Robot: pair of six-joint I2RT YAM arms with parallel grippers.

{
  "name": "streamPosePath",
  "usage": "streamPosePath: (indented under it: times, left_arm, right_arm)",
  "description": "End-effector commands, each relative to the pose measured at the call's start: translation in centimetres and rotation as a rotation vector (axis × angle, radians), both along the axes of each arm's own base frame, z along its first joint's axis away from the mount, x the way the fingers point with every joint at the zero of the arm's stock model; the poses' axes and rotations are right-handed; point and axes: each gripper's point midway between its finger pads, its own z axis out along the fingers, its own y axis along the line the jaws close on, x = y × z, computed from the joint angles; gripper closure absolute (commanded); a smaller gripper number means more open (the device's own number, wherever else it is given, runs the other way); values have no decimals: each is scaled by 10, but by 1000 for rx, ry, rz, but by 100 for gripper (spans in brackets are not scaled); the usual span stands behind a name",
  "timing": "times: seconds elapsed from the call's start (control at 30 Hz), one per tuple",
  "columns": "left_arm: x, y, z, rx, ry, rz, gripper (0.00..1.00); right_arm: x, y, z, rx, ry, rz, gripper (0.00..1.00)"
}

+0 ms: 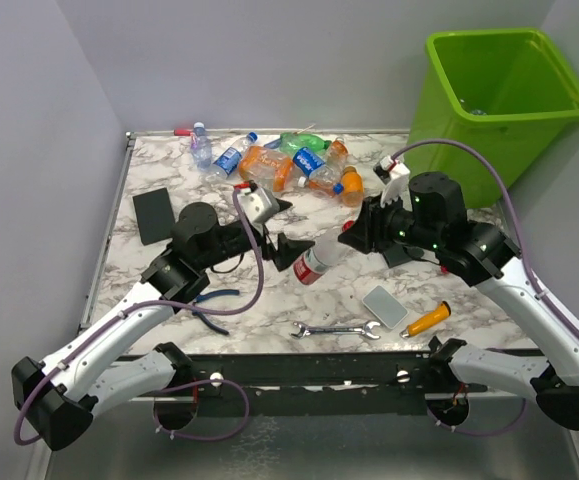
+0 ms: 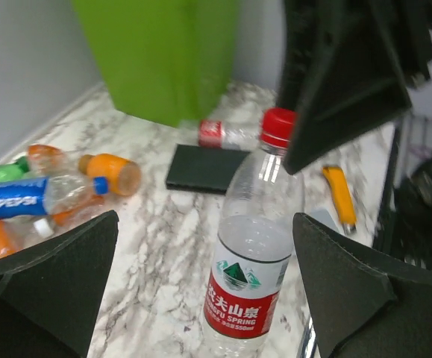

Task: Put the plastic bottles in the bin
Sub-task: Pick up the plastic bottle at the center of the board.

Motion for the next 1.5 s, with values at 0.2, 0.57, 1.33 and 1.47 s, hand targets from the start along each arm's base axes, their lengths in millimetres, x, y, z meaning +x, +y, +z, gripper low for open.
streamPosePath:
  times: [0.2,0.57,1.33,1.47]
  left_arm:
    - [-65,-35,-70,280,-25,-430,1]
    - [-75,-49,-109,330,98,-468,5]
    - [-48,-40,-105,18,77,-205,75]
    - [-47,-39,-104,9,77,-199,76]
  right_arm:
    - [-26,22,16,19,12,229,100]
    - [-27,37,43,107,-105,314,100]
    - [-7,35,66,511,-246,98,22]
    - [4,47,60,538,-222,94,22]
